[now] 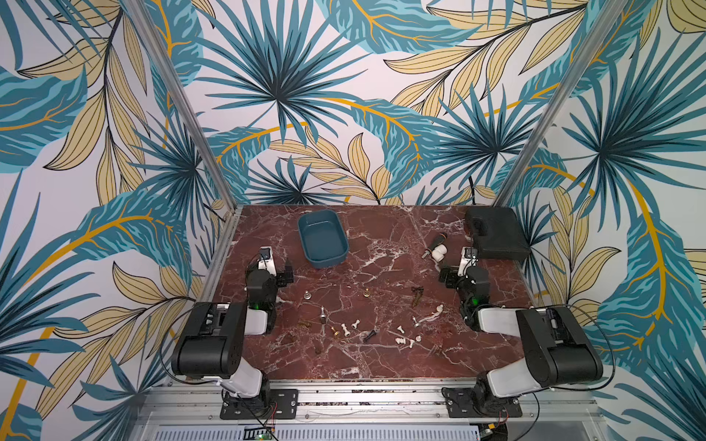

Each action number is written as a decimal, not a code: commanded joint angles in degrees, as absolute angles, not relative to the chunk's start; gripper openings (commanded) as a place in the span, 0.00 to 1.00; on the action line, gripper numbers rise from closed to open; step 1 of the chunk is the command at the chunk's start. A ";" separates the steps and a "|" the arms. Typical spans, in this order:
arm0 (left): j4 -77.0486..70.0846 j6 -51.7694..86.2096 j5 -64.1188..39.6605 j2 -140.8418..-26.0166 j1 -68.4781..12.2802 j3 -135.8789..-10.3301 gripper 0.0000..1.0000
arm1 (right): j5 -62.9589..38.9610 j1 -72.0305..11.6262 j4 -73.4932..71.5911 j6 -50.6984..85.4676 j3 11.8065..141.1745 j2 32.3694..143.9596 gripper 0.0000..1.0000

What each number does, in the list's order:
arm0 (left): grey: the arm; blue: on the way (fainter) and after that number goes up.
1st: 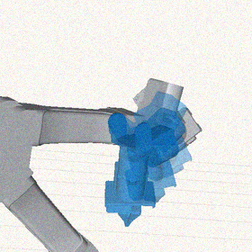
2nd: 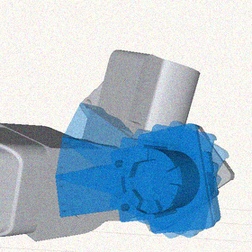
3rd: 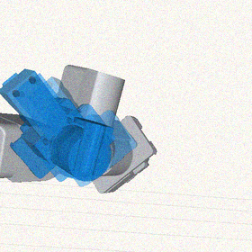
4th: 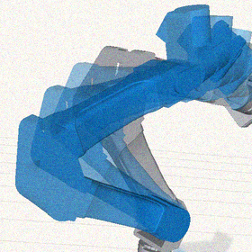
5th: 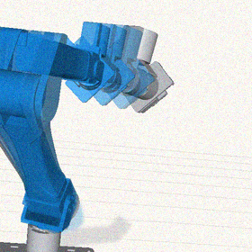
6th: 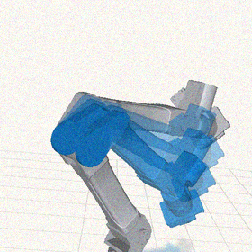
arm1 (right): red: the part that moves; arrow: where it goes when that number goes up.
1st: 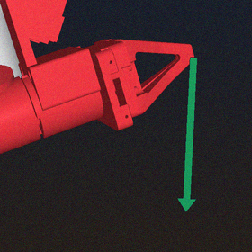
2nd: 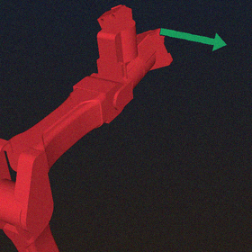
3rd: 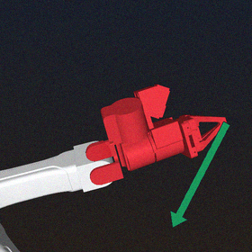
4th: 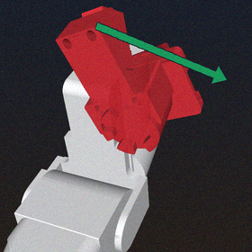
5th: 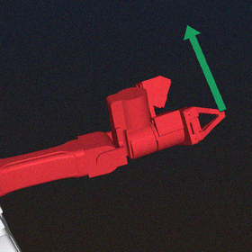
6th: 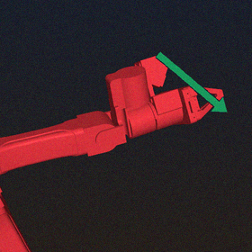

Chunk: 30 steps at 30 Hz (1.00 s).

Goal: Put the chess pieces into the storage box
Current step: Pick up the chess piece at the center of the board.

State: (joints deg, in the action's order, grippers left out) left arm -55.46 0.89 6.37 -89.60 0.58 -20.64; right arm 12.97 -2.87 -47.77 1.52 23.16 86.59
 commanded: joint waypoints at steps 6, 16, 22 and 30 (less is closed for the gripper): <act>-56.10 1.06 5.89 -89.82 0.79 -21.18 1.00 | 12.66 -2.64 -48.95 2.12 23.38 86.13 1.00; -56.07 1.22 5.84 -89.83 0.79 -21.18 1.00 | 12.66 -2.64 -48.96 2.15 23.38 86.22 1.00; -56.08 1.13 5.88 -89.83 0.79 -21.18 1.00 | 12.68 -2.64 -49.03 2.11 23.31 86.13 1.00; -42.32 2.23 12.68 -76.80 -0.29 -23.43 0.98 | 13.65 -2.77 -30.03 2.43 29.82 75.49 0.98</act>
